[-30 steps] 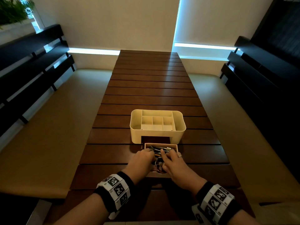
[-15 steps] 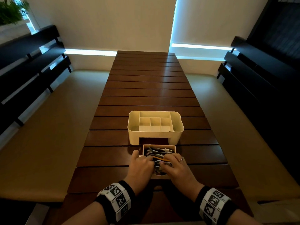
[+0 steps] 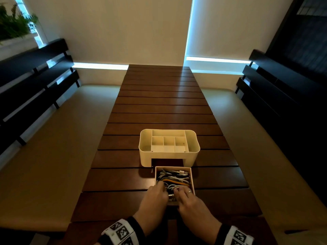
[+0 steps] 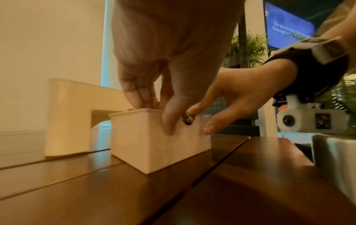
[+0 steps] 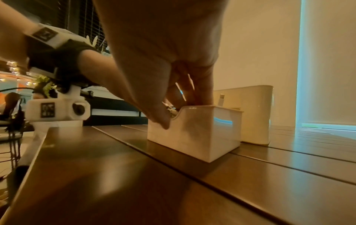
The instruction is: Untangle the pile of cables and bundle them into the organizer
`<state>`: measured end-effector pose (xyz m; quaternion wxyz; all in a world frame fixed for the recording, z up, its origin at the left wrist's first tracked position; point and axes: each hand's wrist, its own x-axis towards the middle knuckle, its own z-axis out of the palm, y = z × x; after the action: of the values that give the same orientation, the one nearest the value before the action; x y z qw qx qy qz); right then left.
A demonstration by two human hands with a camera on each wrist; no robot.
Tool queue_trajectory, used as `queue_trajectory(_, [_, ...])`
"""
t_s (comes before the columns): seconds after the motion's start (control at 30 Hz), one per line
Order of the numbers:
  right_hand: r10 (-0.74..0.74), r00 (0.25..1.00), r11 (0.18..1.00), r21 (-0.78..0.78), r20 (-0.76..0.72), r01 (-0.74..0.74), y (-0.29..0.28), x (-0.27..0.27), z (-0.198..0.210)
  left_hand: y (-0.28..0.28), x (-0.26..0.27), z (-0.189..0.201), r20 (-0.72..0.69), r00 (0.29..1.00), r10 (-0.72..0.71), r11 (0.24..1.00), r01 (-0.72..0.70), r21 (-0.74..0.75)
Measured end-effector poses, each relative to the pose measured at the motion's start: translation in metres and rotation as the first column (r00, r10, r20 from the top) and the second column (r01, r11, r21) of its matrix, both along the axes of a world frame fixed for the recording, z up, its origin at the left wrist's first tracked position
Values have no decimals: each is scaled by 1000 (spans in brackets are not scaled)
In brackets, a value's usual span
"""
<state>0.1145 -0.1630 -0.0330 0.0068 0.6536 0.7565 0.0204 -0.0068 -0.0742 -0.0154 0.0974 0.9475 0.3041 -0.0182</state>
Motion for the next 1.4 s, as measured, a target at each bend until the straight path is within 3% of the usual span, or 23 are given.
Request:
queue_trajectory(0.1, [-8,998,999,-51,56,11,8,5,0,5,-9,-9,129,990,-49,999,52,-16])
queue_trajectory(0.17, [-21,999,996,-89,37,24,14,3,9,0,-10,-15,230,963,-141,984,162,-74])
queue_trajectory(0.23, [-27,998,994,-103,50,32,23,0,17,-1,-9,-28,221,942,-253,962,269,-43])
queue_trajectory(0.3, [-14,997,977,-212,78,30,22,-4,24,-1,-8,-33,189,941,-279,956,291,-36])
queue_trajectory(0.4, [-117,989,977,-187,-88,99,15,7,25,2,-12,-32,197,952,-235,966,251,-59])
queue_trajectory(0.43, [-170,969,963,-241,-182,124,13,12,23,2,-14,-32,199,952,-234,965,253,-74])
queue_trajectory(0.53, [-270,881,963,-112,-389,245,16,21,27,4,-15,-33,241,938,-249,964,264,-31])
queue_trajectory(0.6, [-282,900,958,-40,-332,285,18,25,22,2,-15,-40,229,935,-269,962,273,16])
queue_trajectory(0.7, [-307,944,942,-181,-122,283,15,19,6,-1,-15,-42,241,941,-238,970,244,6])
queue_trajectory(0.83, [-309,949,934,-211,-67,289,11,14,-12,-6,-13,-43,327,924,-196,980,196,34])
queue_trajectory(0.97, [-309,951,925,-226,25,306,15,10,-13,-9,-4,-42,472,859,-201,970,109,216])
queue_trajectory(1.07, [-298,952,919,-251,66,305,19,10,-13,-7,1,-51,337,911,-237,937,122,327])
queue_trajectory(1.2, [-288,956,874,-394,54,285,9,12,0,-3,3,-71,142,963,-229,932,174,319])
queue_trajectory(1.27, [-270,952,918,-336,-144,210,13,20,11,-2,6,-75,89,971,-222,927,182,329])
queue_trajectory(1.3, [-333,868,902,-394,-367,179,18,26,27,0,6,-78,66,971,-232,923,198,331])
queue_trajectory(1.33, [-455,663,858,-491,-594,150,26,33,47,1,6,-79,51,967,-249,916,218,338])
queue_trajectory(1.37, [-502,444,863,-467,-742,194,35,45,61,3,6,-79,48,965,-259,918,231,322])
queue_trajectory(1.4, [-482,352,865,-372,-802,337,44,61,72,3,6,-76,46,965,-257,929,233,287])
